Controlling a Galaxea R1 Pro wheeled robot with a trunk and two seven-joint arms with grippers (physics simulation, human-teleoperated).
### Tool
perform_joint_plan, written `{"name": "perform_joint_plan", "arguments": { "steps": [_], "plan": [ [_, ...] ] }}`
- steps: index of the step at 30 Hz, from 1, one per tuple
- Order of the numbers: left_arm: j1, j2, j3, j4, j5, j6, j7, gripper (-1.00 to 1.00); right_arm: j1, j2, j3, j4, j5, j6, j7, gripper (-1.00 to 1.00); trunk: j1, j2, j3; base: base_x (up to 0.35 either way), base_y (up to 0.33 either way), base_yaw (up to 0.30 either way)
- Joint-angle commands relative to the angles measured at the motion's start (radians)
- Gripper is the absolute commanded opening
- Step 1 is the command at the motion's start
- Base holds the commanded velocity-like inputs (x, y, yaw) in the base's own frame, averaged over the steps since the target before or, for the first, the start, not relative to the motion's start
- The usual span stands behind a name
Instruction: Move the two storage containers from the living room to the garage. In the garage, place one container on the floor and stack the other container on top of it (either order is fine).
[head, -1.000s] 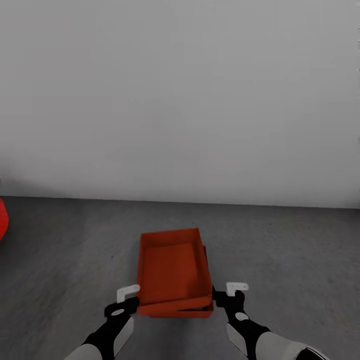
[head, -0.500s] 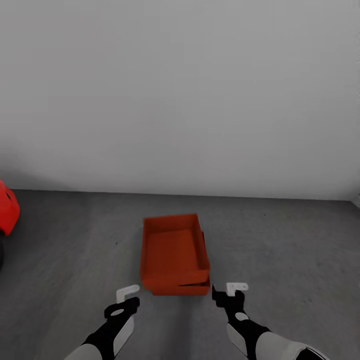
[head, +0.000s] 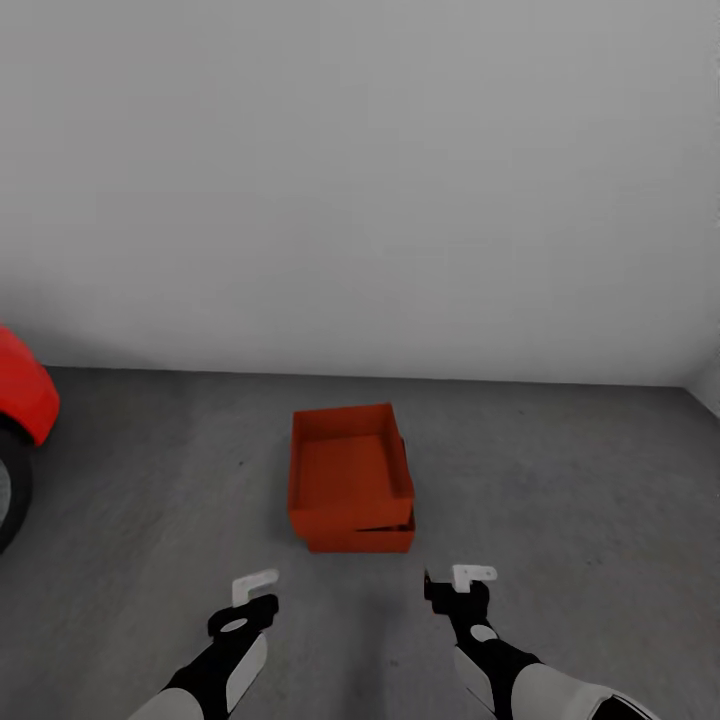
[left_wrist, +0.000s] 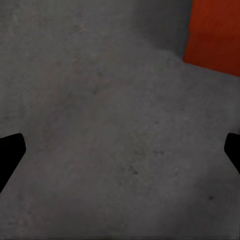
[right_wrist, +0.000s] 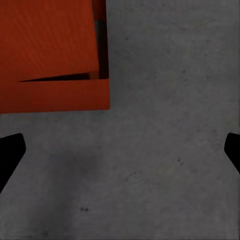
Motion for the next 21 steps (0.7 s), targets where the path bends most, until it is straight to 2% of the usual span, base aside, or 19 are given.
{"name": "perform_joint_plan", "arguments": {
  "steps": [1,7,21],
  "plan": [
    [0.0,0.001,-0.009,-0.001,0.01,-0.001,0.007,1.0,-0.001,0.0,0.008,0.0,-0.006,-0.002,-0.005,1.0,-0.001,-0.001,-0.001,-0.347,0.0,0.0],
    [0.0,0.001,-0.009,0.005,0.009,-0.003,0.008,1.0,-0.001,0.0,0.008,0.0,-0.006,-0.003,-0.005,1.0,-0.001,-0.001,-0.001,-0.242,0.0,0.0],
    [0.0,0.017,-0.006,0.018,0.013,-0.003,0.006,1.0,-0.001,0.0,0.008,0.0,-0.006,-0.003,-0.005,1.0,-0.001,-0.001,-0.001,-0.019,0.0,0.0]
  ]
}}
